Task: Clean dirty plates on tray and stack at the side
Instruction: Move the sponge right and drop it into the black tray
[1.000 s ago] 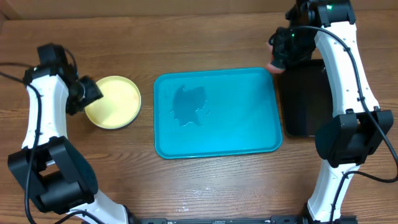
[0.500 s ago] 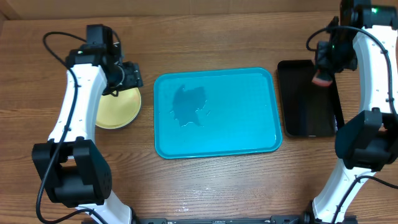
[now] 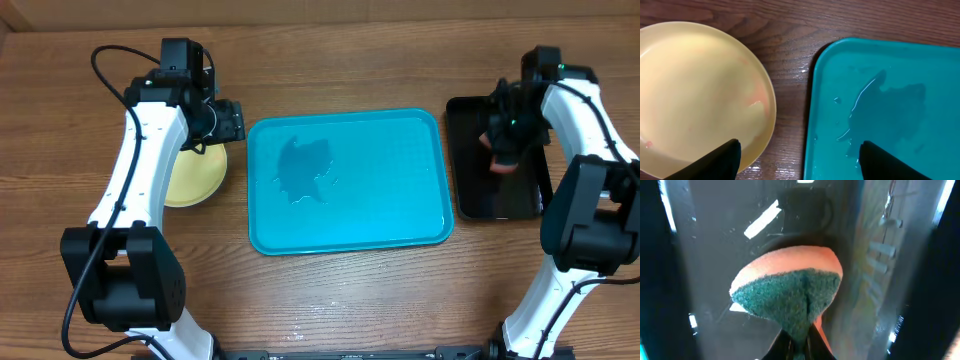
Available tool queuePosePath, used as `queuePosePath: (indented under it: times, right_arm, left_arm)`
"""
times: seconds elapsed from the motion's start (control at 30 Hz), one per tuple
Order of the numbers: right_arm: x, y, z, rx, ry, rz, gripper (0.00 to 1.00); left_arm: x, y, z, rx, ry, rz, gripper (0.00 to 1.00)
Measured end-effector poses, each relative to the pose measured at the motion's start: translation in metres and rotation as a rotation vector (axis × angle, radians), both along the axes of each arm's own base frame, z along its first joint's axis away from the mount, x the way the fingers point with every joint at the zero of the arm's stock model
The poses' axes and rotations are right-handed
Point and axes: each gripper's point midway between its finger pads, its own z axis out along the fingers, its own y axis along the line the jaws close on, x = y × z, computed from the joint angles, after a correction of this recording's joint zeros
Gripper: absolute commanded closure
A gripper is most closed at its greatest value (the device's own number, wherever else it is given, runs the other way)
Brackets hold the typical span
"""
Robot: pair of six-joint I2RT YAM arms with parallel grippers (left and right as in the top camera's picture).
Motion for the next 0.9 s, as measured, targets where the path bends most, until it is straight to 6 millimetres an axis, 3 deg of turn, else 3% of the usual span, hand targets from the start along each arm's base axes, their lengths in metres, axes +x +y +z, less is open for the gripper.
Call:
queuePosePath:
  times: [0.27,0.3,0.4,0.47,0.53,0.57,0.7,0.73,0.77,0.9]
  right_arm:
    - [-0.001,0.000,-0.007,-0.001,-0.002,0.032,0.62]
    - [-0.003,0.000,-0.007,-0.001,0.003,0.033,0.60]
    - [-0.009,0.001,-0.005,0.005,0.033,0.026,0.44]
    - [-0.010,0.003,0.003,0.012,0.044,0.017,0.26]
    - [-0.001,0.004,0.020,0.022,0.011,0.018,0.06]
    - [0.004,0.004,0.030,0.027,-0.011,0.016,0.00]
    - [0.025,0.008,0.097,0.045,-0.158,0.010,0.00]
    - [0.029,0.010,0.130,0.046,-0.232,0.011,0.00]
    - [0.030,0.010,0.140,0.046,-0.254,0.010,0.00]
    - [0.017,0.015,0.224,0.043,-0.423,-0.005,0.00]
  left_arm:
    - [-0.001,0.000,0.000,0.000,0.005,0.000,0.25]
    - [-0.001,0.000,0.000,0.000,0.005,0.000,0.23]
    - [-0.002,0.000,0.000,0.003,0.006,-0.009,0.00]
    - [-0.002,0.000,0.000,0.006,0.007,-0.016,0.00]
    - [-0.002,0.000,0.005,0.006,0.008,-0.016,0.00]
    - [-0.001,0.000,0.009,0.006,0.005,-0.016,0.00]
    - [0.002,0.000,0.037,0.006,-0.018,-0.016,0.00]
    - [0.004,0.000,0.046,0.006,-0.033,-0.016,0.00]
    - [0.005,0.000,0.056,0.005,-0.049,-0.016,0.00]
    - [-0.003,0.000,0.076,0.006,-0.056,-0.016,0.00]
